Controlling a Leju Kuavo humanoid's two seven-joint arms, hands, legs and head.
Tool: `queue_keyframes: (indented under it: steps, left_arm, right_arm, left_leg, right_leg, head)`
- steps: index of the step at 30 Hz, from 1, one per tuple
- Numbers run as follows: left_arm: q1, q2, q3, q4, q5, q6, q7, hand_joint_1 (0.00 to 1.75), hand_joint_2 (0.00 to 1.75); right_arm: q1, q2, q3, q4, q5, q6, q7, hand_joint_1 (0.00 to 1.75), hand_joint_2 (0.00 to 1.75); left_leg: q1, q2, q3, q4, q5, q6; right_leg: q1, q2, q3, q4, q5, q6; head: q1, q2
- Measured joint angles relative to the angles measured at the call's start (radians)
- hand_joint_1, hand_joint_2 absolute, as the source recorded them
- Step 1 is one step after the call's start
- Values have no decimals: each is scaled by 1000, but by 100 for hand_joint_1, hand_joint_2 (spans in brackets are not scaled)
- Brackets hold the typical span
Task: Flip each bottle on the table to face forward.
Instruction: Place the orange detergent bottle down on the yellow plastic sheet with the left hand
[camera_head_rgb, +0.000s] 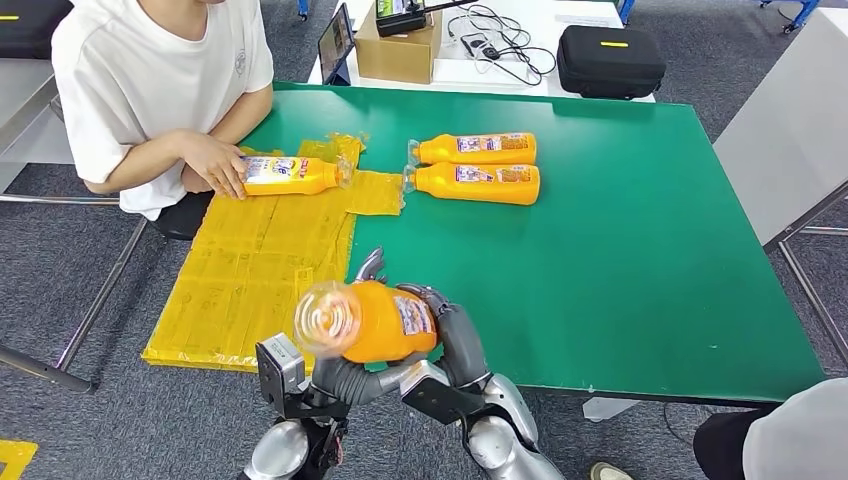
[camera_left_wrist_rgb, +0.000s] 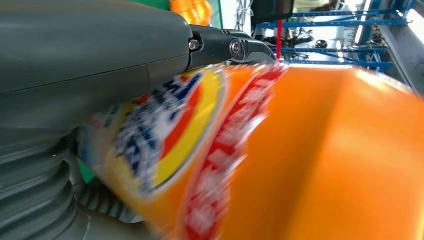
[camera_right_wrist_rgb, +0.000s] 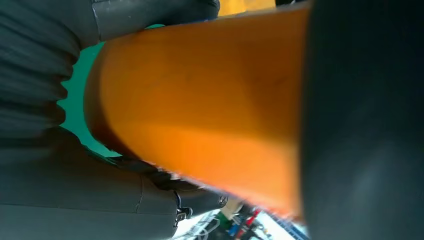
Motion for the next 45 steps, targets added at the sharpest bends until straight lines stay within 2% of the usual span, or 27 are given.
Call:
queue_keyframes:
  steps: [5, 9, 10, 12, 13, 14, 15, 16, 17, 19, 23, 30, 37, 39, 43, 45]
  left_arm:
    - [9, -19, 15, 5, 93, 48, 61, 0, 175]
    - [9, -31, 19, 5, 164, 57, 73, 4, 175]
    - [8, -32, 19, 5, 179, 55, 72, 29, 175]
    - [6, -33, 19, 5, 210, 44, 69, 108, 175]
    - [6, -33, 19, 5, 226, 36, 67, 148, 175]
    - [6, -33, 19, 5, 244, 29, 64, 166, 175]
    - [5, -33, 19, 5, 257, 24, 62, 172, 175]
    - [5, -33, 20, 5, 268, 21, 60, 175, 175]
    - [4, -33, 20, 4, 277, 21, 58, 175, 175]
    - [1, -33, 24, 4, 290, 22, 55, 175, 175]
    - [-3, -33, 31, 4, 330, 22, 71, 175, 175]
    - [-32, -32, 53, 25, 460, -46, 156, 175, 175]
    - [-49, -32, 70, 33, 467, -66, 158, 175, 175]
    - [-60, -30, 71, 41, 403, -36, 127, 175, 175]
    - [-115, -15, 83, 93, 140, 165, 45, 175, 175]
    - [-146, -7, 97, 127, 83, 207, 27, 175, 175]
  right_arm:
    - [-39, -16, 56, 35, 140, -70, 44, 175, 175]
    - [-50, -9, 72, 72, 13, -16, -27, 175, 175]
    - [-52, -6, 72, 81, -19, 1, -46, 175, 175]
    - [-56, 2, 73, 102, -56, 18, -70, 168, 175]
    - [-60, 6, 74, 114, -68, 22, -77, 130, 175]
    - [-64, 10, 76, 127, -79, 25, -82, 87, 175]
    - [-69, 13, 79, 138, -88, 28, -85, 43, 175]
    - [-73, 16, 83, 150, -95, 32, -87, 6, 131]
    - [-75, 20, 87, 160, -100, 36, -87, 0, 87]
    - [-76, 26, 93, 176, -109, 41, -82, 0, 0]
    - [-76, 29, 104, 187, -114, 28, -74, 0, 0]
    - [-72, 31, 112, 183, -100, -79, -87, 0, 0]
    - [-71, 37, 112, 180, -111, -114, -105, 0, 0]
    - [-69, 38, 112, 175, -117, -134, -123, 0, 0]
    - [-48, 40, 112, 141, -135, -172, -136, 0, 0]
    - [-38, 40, 112, 123, -139, -176, -136, 0, 0]
  left_leg:
    - [0, 0, 0, 0, 0, 0]
    - [0, 0, 0, 0, 0, 0]
    - [0, 0, 0, 0, 0, 0]
    - [0, 1, 0, 0, 0, 0]
    - [0, 1, 0, 0, 0, 0]
    - [0, 1, 0, 0, 0, 0]
    - [0, 1, 0, 0, 0, 0]
    - [0, 1, 0, 0, 0, 0]
    - [0, 1, 0, 0, 0, 0]
    - [0, 1, 0, 0, 0, 0]
    - [0, 1, 0, 0, 0, 0]
    - [0, 1, 0, 0, 0, 0]
    - [0, 1, 0, 0, 0, 0]
    - [0, 1, 0, 0, 0, 0]
    - [0, 0, 0, 0, 0, 0]
    - [0, 0, 0, 0, 0, 0]
  right_leg:
    - [0, 0, 0, 0, 0, 0]
    - [0, 0, 0, 0, 0, 0]
    - [0, 0, 0, 0, 0, 0]
    - [0, 0, -1, 0, 0, 0]
    - [0, 0, -1, 0, 0, 0]
    - [0, 0, -1, 0, 0, 0]
    - [0, 0, -1, 0, 0, 0]
    - [0, 0, -1, 0, 0, 0]
    - [0, 0, -1, 0, 0, 0]
    - [0, 0, -1, 0, 0, 0]
    - [0, 0, -1, 0, 0, 0]
    - [0, 0, -1, 0, 0, 0]
    - [0, 0, -1, 0, 0, 0]
    - [0, 0, -1, 0, 0, 0]
    - [0, 0, -1, 0, 0, 0]
    - [0, 0, -1, 0, 0, 0]
  head:
    - [0, 0]
    - [0, 0]
    - [0, 0]
    - [0, 0]
    - [0, 0]
    - [0, 0]
    - [0, 0]
    - [0, 0]
    - [0, 0]
    - [0, 0]
    - [0, 0]
    - [0, 0]
    - [0, 0]
    - [0, 0]
    - [0, 0]
    - [0, 0]
